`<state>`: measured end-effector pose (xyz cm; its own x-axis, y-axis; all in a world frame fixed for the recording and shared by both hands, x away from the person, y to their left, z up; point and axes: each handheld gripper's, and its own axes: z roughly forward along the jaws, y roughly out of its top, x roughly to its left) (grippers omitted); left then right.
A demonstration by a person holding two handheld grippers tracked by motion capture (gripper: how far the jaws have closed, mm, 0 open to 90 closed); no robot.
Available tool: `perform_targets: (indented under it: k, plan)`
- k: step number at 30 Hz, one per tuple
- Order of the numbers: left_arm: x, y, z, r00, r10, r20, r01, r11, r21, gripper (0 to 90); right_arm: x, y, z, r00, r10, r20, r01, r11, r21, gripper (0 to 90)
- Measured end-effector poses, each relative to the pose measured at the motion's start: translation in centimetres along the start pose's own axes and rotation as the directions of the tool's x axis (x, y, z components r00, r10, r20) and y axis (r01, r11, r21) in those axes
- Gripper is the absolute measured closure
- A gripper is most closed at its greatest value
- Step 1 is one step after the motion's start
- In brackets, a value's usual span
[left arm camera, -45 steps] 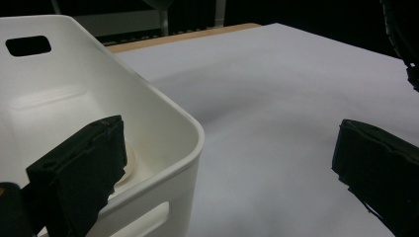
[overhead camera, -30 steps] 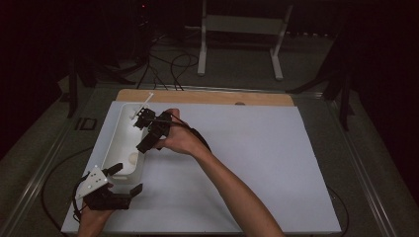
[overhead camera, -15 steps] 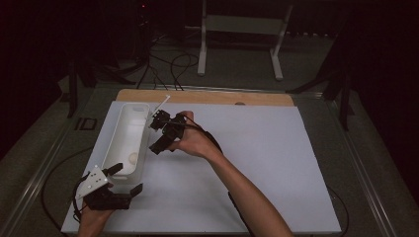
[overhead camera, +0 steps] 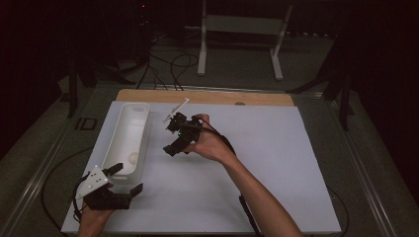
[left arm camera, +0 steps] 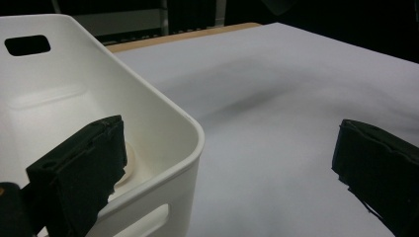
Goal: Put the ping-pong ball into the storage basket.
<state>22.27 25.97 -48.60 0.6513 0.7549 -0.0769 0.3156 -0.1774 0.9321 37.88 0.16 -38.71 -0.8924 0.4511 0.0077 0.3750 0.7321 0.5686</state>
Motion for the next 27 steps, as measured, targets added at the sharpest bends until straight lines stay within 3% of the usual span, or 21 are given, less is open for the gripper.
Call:
perform_targets:
  k: [15, 17, 27]
  plan:
    - [0.0, 0.0, 0.0, 1.0, 0.001, -0.001, -0.001, 1.0, 0.002, 1.0, -1.8, -3.7, -2.2, 0.9979, 0.051, 0.039, -0.05, 0.999, -0.022, 9.6]
    - [0.0, 0.0, 0.0, 1.0, 0.001, -0.002, -0.001, 1.0, 0.002, 1.0, -1.9, -4.2, -2.5, 0.9967, 0.054, 0.061, -0.053, 0.998, -0.019, 9.6]
    - [-0.1, 0.0, 0.0, 1.0, 0.001, -0.008, -0.001, 1.0, 0.001, 1.0, -3.3, -8.1, -4.0, 0.9899, 0.106, 0.094, -0.104, 0.994, -0.026, 9.6]
